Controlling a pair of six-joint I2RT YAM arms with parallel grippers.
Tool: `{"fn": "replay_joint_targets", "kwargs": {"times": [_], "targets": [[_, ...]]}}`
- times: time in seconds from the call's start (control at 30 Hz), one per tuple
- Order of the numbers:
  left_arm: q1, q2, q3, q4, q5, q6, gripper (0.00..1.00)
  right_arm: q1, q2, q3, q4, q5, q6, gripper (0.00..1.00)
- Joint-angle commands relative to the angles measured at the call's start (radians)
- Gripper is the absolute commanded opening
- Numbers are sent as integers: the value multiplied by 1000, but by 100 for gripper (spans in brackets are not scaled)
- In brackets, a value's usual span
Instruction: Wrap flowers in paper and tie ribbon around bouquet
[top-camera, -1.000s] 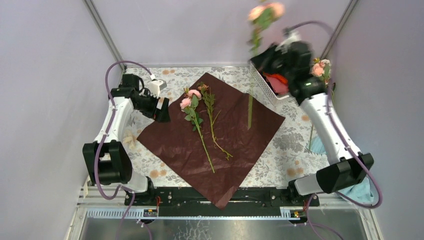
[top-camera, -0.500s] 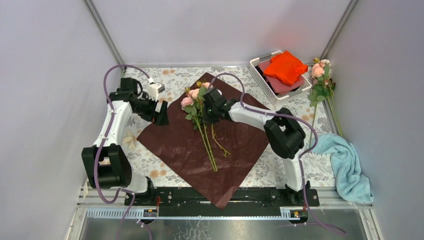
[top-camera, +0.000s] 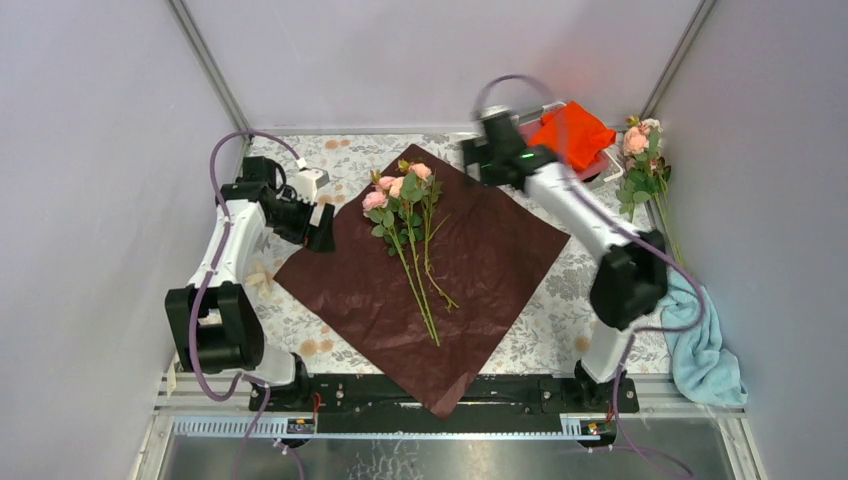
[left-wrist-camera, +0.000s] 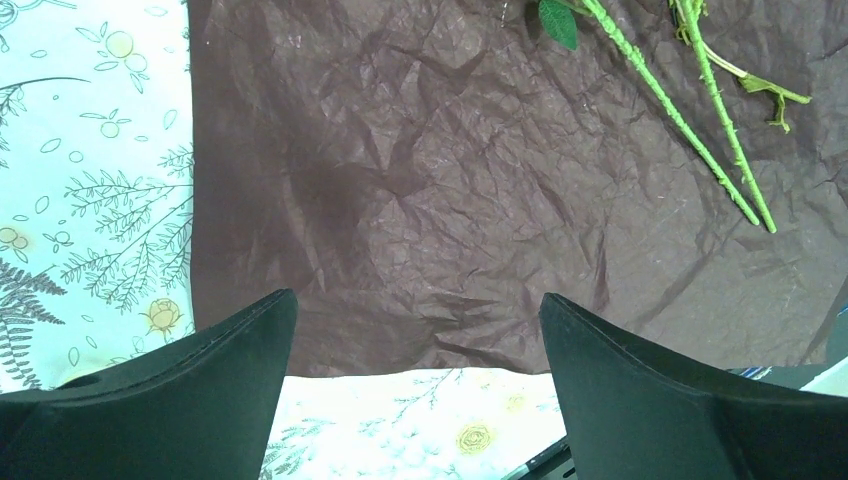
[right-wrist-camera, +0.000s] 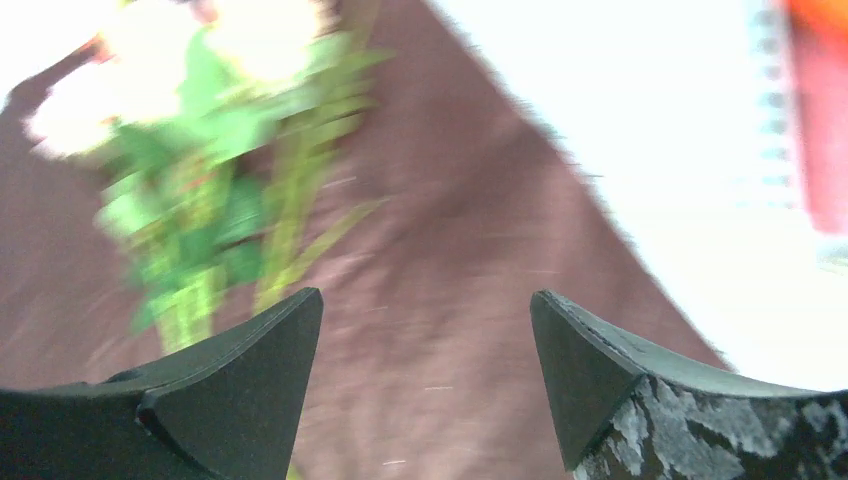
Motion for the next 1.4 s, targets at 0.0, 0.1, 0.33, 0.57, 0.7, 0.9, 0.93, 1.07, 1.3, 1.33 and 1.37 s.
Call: {"fn": "replay_joint_targets", "kwargs": {"times": [0.0,0.1,0.33,0.57,0.7,0.9,0.93,1.07,1.3,1.33,1.37], "targets": [[7,26,25,31,-26,-15,99,-421,-153,-102,-27,107,-103,81],[7,30,24,32,-34,-16,99,-700,-63,-81,-105,36,22,69],[9,40,17,33,-48,-19,99,-917,208,42,-127,-56,-5,65],[10,58,-2,48,-56,-15,99,-960,367,199,-141,-15,-80,63],[10,90,14,48,-69,-19,99,-978,435,259,-131,-77,-104,62],[10,127,28,40,-71,-22,99,-978,571,420,-183,-145,-136,53],[9,129,28,39,-73,-22,99,-978,588,441,-190,-148,-134,47],[9,134,34,37,-85,-23,99,-978,603,453,-194,-192,-131,32],[10,140,42,35,-73,-24,99,-980,458,475,-184,-290,-196,0],[11,140,43,35,-71,-24,99,-982,424,482,-172,-327,-198,0],[10,138,44,33,-68,-25,99,-983,387,494,-158,-352,-198,0]]}}
